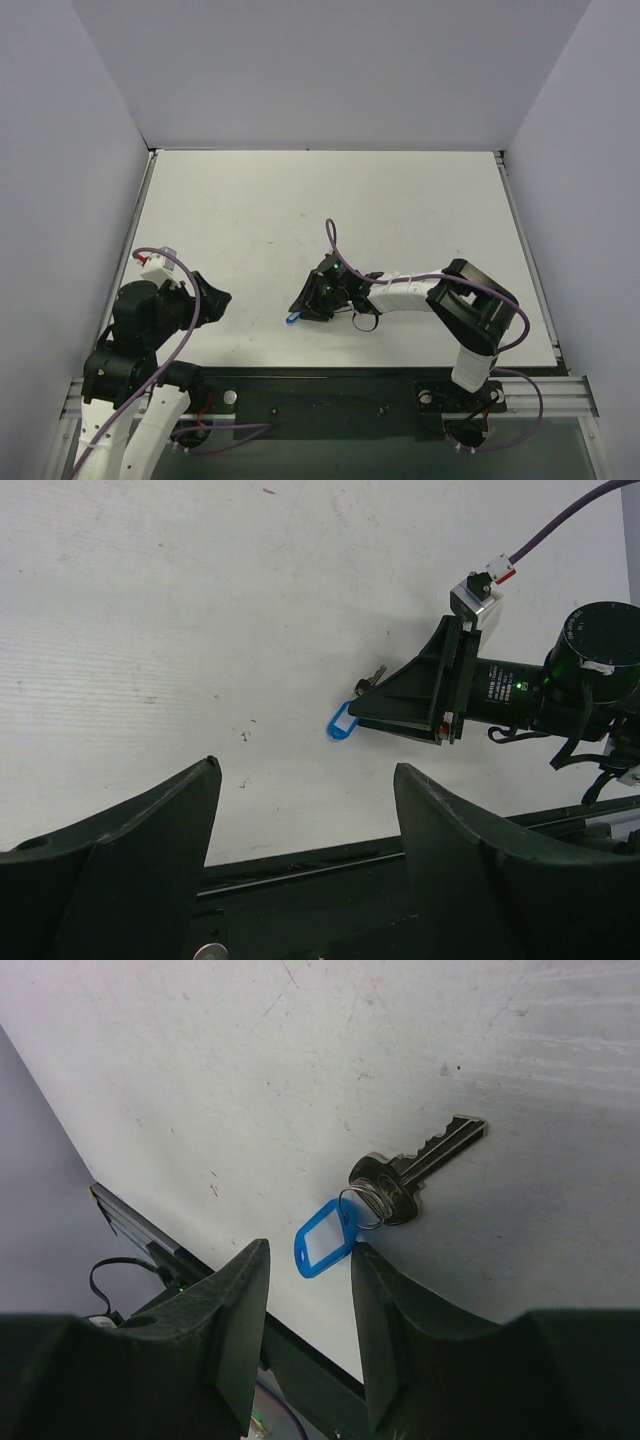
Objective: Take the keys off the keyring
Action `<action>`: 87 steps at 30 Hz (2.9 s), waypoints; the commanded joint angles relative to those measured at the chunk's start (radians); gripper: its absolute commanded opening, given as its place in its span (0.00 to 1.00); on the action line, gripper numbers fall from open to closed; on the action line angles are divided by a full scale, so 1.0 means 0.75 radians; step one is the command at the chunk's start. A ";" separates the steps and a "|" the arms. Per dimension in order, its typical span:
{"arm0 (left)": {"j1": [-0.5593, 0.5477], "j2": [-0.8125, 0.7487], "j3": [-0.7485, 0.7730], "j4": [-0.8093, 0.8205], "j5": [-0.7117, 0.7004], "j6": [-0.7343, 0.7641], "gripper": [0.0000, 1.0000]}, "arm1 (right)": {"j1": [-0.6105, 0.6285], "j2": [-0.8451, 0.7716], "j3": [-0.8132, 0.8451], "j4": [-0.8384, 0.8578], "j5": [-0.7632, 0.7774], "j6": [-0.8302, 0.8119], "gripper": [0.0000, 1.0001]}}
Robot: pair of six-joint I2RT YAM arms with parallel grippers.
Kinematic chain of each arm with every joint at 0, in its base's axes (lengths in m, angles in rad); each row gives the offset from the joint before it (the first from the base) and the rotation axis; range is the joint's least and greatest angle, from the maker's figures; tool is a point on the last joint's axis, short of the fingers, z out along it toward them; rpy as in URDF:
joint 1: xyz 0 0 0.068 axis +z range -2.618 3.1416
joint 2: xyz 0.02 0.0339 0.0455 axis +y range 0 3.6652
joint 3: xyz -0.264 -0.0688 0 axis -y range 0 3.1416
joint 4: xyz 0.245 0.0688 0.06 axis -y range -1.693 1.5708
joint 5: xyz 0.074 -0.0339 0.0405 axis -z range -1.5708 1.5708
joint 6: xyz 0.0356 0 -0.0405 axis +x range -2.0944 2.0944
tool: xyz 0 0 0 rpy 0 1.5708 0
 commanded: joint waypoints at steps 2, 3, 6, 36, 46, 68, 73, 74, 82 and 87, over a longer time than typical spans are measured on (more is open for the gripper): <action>-0.006 -0.008 0.012 0.035 0.004 0.010 0.80 | 0.010 0.021 0.009 0.004 0.043 0.033 0.33; -0.010 -0.008 0.014 0.035 0.006 0.010 0.80 | 0.010 0.019 0.004 0.006 0.045 0.041 0.33; -0.014 -0.012 0.014 0.035 0.006 0.012 0.80 | 0.010 0.025 -0.006 0.006 0.055 0.049 0.32; -0.012 -0.043 0.016 0.035 -0.012 0.002 0.80 | 0.000 0.054 0.115 -0.131 -0.014 0.021 0.00; -0.015 -0.080 0.087 0.111 0.059 -0.068 0.80 | -0.043 -0.081 0.209 -0.225 -0.061 -0.063 0.00; -0.015 0.327 0.547 0.669 -0.012 -0.818 0.73 | -0.162 -0.345 0.485 0.339 -0.002 0.503 0.00; -0.015 0.386 0.584 0.781 -0.024 -0.958 0.71 | -0.166 -0.360 0.542 0.464 0.021 0.614 0.00; -0.012 0.399 0.590 0.792 -0.020 -0.976 0.71 | -0.164 -0.362 0.554 0.476 0.023 0.620 0.00; -0.012 0.501 0.639 0.833 0.012 -0.978 0.69 | -0.166 -0.358 0.651 0.542 -0.010 0.665 0.00; -0.017 0.519 0.621 0.869 0.035 -0.996 0.68 | -0.164 -0.337 0.696 0.540 -0.067 0.661 0.00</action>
